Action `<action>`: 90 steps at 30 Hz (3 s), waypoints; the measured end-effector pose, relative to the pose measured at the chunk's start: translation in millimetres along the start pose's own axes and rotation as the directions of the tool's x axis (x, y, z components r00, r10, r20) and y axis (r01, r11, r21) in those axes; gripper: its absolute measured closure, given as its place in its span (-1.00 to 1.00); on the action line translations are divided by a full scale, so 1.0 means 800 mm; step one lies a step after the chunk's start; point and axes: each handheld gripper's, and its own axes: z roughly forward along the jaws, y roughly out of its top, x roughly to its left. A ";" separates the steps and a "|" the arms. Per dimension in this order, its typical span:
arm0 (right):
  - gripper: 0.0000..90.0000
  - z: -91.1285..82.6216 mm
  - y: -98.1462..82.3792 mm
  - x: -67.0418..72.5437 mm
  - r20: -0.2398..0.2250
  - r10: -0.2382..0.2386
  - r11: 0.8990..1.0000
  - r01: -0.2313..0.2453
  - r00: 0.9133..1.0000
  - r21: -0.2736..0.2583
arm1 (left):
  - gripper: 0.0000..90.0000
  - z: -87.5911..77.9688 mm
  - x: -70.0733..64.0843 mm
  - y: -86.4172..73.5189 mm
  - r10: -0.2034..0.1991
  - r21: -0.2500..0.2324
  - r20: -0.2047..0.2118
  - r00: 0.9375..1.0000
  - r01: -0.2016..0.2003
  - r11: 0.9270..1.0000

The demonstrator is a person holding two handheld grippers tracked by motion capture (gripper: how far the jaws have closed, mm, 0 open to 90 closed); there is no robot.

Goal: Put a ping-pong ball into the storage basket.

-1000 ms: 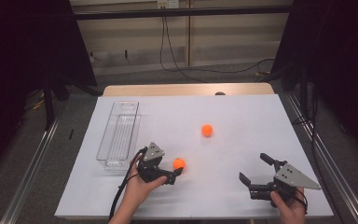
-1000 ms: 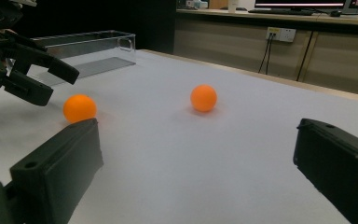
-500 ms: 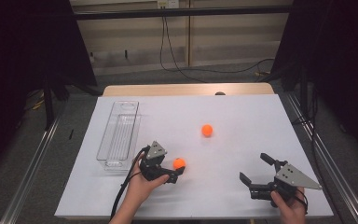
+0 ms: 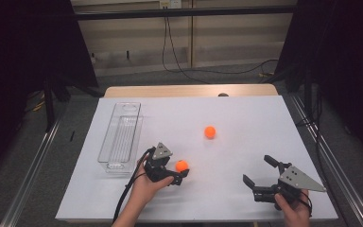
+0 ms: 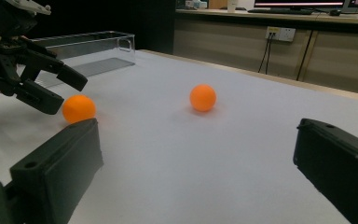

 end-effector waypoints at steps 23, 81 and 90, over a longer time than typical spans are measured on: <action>-0.99 0.002 0.000 -0.001 -0.004 -0.004 1.000 0.004 1.000 0.002 | -0.81 0.005 0.004 -0.001 -0.007 0.019 0.000 1.000 0.007 1.000; -0.98 0.009 -0.003 -0.002 -0.021 -0.008 1.000 0.008 1.000 0.017 | -0.29 0.017 0.001 -0.002 0.004 0.084 0.054 0.999 -0.008 0.996; -0.98 0.008 -0.003 -0.003 -0.024 -0.017 1.000 0.017 1.000 0.010 | -0.26 0.018 0.002 -0.002 0.010 0.091 0.057 0.998 -0.015 0.996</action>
